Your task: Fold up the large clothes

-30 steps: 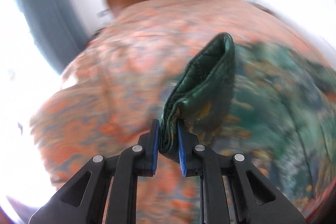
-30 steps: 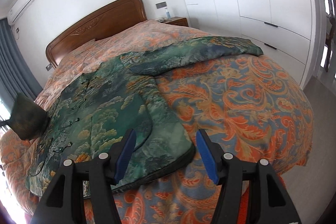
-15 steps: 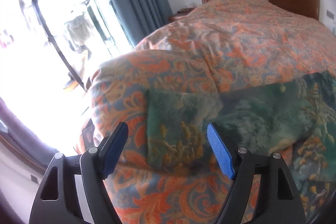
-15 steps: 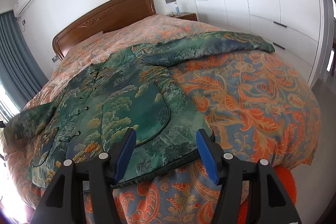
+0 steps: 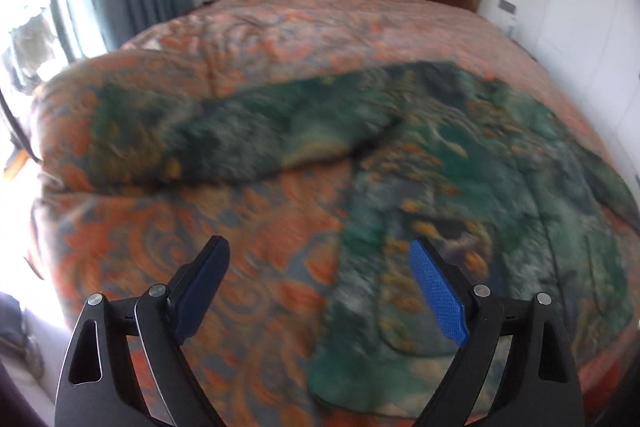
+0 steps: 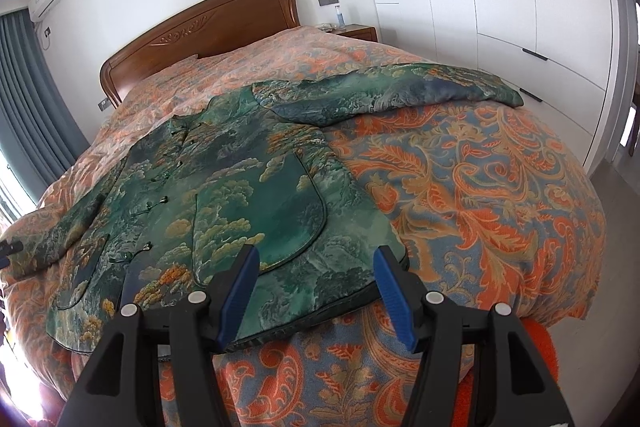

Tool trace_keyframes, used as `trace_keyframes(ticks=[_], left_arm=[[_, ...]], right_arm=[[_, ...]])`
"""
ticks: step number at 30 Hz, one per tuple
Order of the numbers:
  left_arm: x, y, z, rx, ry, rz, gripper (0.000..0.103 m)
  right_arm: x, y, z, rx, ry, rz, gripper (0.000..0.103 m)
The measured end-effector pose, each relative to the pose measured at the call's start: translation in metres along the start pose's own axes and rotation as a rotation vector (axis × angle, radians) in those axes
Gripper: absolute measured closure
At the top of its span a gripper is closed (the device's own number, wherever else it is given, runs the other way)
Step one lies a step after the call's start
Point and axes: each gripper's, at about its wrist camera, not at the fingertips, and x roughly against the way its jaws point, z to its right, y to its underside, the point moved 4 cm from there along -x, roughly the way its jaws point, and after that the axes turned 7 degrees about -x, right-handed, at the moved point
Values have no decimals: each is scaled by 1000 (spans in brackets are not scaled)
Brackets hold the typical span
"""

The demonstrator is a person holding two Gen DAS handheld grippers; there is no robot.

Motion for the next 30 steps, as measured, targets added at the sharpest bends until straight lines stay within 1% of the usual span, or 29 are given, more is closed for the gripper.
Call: trace_keyframes(ticks=[1,3,6,8,10,13,15,17,19,20,21,22,23,24,25,26,27,28,29,30], left_arm=[[-2,5,3,3,21,-9,11],[-7,12,2,3,36,-27,11],[-16,24,-8,10,62,-63,11],[-20,32,-13,13,95,-86,11],[-27,43,-13,2,121,-116,11],[-37,56,-4,-35,175,-144,11],[-47,62,1,-49,185,-161,11],[-57,66,4,-51,180,-182,11],[-66,70,6,-47,189,-200,11],[-69,71,8,-45,207,-210,11],[-71,72,10,-45,218,-216,11],[-73,73,12,-49,225,-221,12],[-74,74,15,-55,230,-226,19],[-74,75,17,-62,246,-234,35],[-74,77,21,-65,273,-252,45],[-74,78,22,-68,273,-264,61],[-73,80,23,-90,231,-267,78],[-72,80,25,-105,225,-266,80],[-70,81,26,-113,224,-262,85],[-66,81,28,-121,219,-256,87]], right_arm=[[1,-1,0,1,1,2,42],[3,-6,2,4,7,13,42],[6,-15,8,14,26,30,42],[4,-23,17,18,35,26,40],[-1,-32,30,6,43,3,38],[-16,-49,57,-40,36,-73,38],[-27,-52,67,-48,16,-134,38],[-42,-52,73,-43,-41,-232,38],[-50,-50,76,-58,-85,-275,38],[-53,-49,75,-56,-110,-293,38],[-59,-47,73,-45,-135,-320,38],[-65,-43,71,-27,-141,-349,38],[-70,-39,69,-17,-132,-364,38],[-75,-35,67,-12,-137,-381,38],[-80,-31,62,-12,-175,-407,38],[-83,-27,58,-12,-204,-426,38],[-85,-24,53,-7,-223,-441,38],[-86,-22,47,16,-222,-441,48],[-86,-21,42,43,-210,-432,66],[-84,-21,38,82,-187,-418,73]])
